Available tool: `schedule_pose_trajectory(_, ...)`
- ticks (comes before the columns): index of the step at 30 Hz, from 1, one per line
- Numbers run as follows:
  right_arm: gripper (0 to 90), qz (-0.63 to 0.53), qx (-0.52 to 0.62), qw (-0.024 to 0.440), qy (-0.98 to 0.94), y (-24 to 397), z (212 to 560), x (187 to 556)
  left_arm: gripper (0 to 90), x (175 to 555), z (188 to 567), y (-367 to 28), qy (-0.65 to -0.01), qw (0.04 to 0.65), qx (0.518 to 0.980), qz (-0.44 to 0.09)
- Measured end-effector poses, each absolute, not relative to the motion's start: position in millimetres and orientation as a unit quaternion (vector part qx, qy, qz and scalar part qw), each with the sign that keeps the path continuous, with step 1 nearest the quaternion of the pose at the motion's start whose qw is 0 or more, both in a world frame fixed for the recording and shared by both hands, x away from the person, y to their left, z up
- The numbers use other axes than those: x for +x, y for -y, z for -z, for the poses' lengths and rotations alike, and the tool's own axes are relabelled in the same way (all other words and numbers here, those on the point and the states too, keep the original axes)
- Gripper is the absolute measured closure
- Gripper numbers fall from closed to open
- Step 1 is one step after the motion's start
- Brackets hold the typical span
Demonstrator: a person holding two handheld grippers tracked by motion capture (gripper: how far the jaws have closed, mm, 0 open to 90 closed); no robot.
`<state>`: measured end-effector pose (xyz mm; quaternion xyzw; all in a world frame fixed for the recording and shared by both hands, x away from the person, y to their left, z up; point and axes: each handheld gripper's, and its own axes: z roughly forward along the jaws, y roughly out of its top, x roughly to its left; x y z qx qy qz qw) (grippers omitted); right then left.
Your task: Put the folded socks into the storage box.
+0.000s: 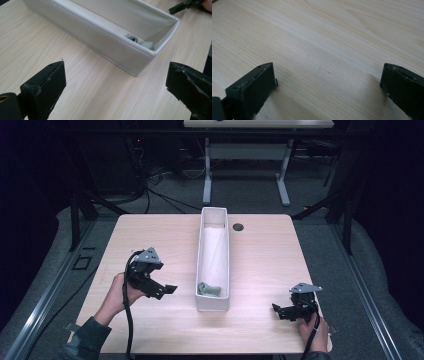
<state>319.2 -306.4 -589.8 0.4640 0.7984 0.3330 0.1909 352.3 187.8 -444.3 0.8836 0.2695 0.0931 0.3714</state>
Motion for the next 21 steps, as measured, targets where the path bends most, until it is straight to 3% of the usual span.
schedule_pose_trajectory(21, 0.0, -0.333, 0.464, 0.191, -0.798, 306, 590, 319, 0.0, 331, 524, -246, -0.378, 0.377, 0.839, -0.103)
